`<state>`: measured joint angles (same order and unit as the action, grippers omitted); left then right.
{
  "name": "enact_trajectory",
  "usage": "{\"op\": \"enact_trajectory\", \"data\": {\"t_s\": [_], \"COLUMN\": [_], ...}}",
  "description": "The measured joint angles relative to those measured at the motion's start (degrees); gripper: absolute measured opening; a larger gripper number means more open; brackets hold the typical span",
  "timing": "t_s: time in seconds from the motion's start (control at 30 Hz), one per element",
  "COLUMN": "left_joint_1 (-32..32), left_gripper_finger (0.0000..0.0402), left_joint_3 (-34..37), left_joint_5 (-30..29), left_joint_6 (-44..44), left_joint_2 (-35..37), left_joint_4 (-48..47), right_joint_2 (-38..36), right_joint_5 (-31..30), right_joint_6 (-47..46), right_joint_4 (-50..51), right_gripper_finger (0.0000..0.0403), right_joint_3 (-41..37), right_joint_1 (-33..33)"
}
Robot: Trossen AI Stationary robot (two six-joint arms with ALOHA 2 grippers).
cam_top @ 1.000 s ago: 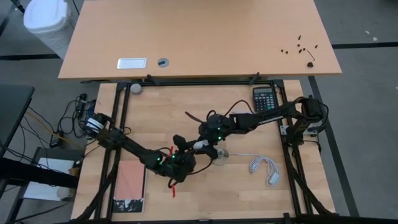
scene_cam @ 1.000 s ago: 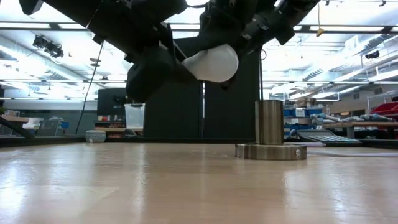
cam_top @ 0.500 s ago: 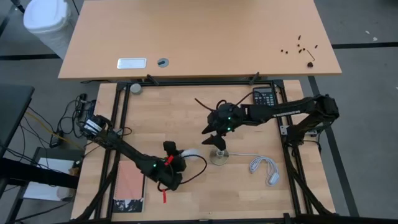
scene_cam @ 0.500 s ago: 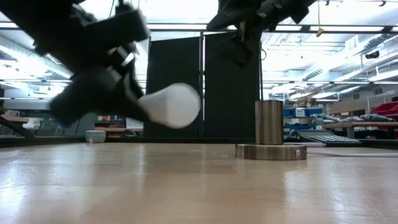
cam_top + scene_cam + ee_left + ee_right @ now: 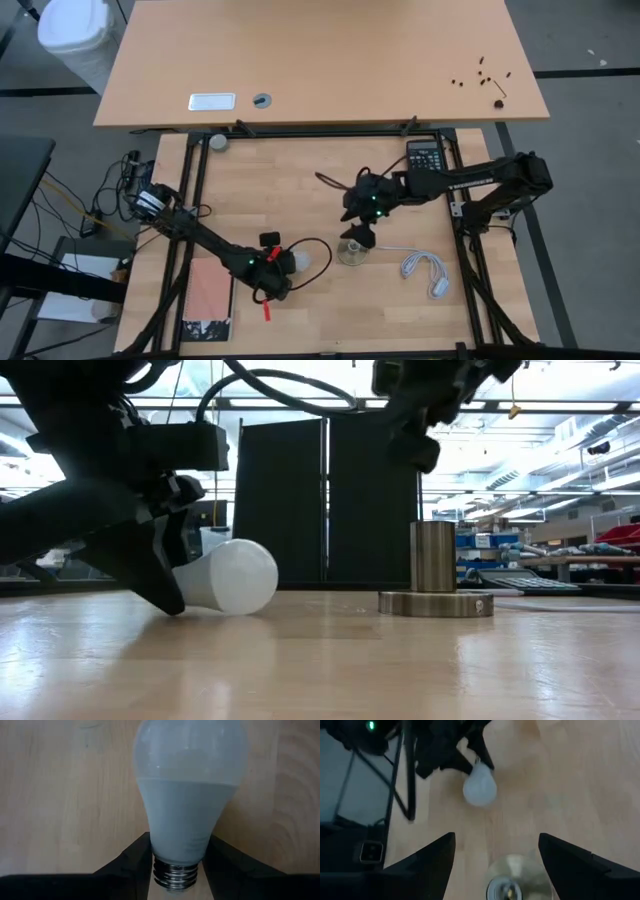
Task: Screw lightbulb
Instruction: Move the lightbulb from the top to the center of the table, then return to Home Position
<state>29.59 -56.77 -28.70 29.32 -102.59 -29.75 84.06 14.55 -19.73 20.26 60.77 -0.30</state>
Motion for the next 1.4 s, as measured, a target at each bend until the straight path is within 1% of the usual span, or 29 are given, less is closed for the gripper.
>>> {"op": "enact_trajectory", "data": {"t_s": [0.13, 0.3, 0.5, 0.63, 0.9, 1.07, 1.23, 1.33, 1.4], "left_joint_1": [-0.4, -0.7, -0.6, -0.4, 0.3, 1.1, 2.4, 4.8, 7.0], "left_gripper_finger": [0.0169, 0.0207, 0.025, 0.0267, 0.027, 0.027, 0.027, 0.027, 0.0266], "left_joint_3": [0.0, -0.4, -3.7, -6.4, -10.2, -11.7, -16.2, -19.0, -19.7], "left_joint_5": [-0.1, 0.8, 2.0, 2.7, 2.4, 3.1, 4.2, 0.8, -4.2], "left_joint_6": [0.5, 1.3, 2.5, 2.5, 2.5, 2.5, 3.7, 3.4, 2.4], "left_joint_2": [0.0, 0.0, 0.1, 0.3, 0.3, 0.3, 0.3, 1.2, 2.7], "left_joint_4": [0.1, -0.6, -4.4, -7.3, -13.8, -14.6, -18.3, -17.9, -16.7], "right_joint_2": [-2.8, -7.7, -12.8, -15.3, -19.0, -19.8, -20.8, -22.4, -23.7], "right_joint_5": [-4.2, -8.5, -12.5, -13.7, -18.1, -18.9, -19.1, -20.1, -23.1], "right_joint_6": [0.3, 0.3, 0.2, -0.1, -0.1, -0.2, -1.3, -1.3, -0.6], "right_joint_4": [3.3, 4.3, 6.2, 8.1, 10.1, 10.7, 12.6, 12.6, 12.3], "right_gripper_finger": [0.0295, 0.0295, 0.0295, 0.0295, 0.0295, 0.0295, 0.0295, 0.0294, 0.0293], "right_joint_3": [0.0, 0.0, 0.0, 0.0, 0.0, 0.0, 0.0, 0.0, -0.2], "right_joint_1": [2.0, 3.7, 4.5, 4.7, 6.7, 7.7, 9.4, 13.0, 16.4]}}
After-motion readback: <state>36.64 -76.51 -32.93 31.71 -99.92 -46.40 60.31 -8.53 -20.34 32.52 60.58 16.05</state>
